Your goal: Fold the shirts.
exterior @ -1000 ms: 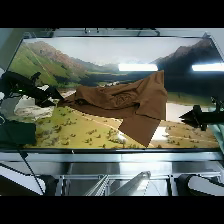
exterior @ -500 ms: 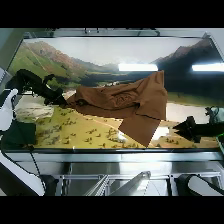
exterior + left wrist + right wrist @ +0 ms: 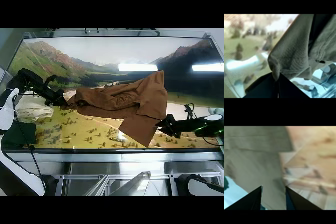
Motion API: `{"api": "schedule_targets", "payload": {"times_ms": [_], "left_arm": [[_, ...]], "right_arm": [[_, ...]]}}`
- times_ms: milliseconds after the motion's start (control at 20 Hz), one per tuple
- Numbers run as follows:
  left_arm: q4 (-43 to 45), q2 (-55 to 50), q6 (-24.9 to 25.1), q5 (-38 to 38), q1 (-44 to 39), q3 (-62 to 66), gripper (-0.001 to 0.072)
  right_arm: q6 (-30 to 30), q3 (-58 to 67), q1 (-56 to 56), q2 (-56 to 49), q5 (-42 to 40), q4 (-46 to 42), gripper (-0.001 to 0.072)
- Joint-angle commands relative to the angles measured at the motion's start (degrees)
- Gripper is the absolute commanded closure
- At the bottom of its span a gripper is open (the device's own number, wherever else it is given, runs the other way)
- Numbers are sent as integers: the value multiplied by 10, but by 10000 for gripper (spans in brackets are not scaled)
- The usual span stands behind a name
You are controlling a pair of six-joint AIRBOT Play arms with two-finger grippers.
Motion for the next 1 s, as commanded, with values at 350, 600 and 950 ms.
{"api": "schedule_targets", "payload": {"times_ms": [350,600,950], "left_arm": [[-218,69,45,31,18,0,694],[-406,271,67,88,49,0,693],[-466,609,70,-58,189,1,691]], "right_arm": [[-201,94,62,3,97,257,693],[-248,326,-87,244,172,393,694],[-203,570,-309,386,54,305,693]]}}
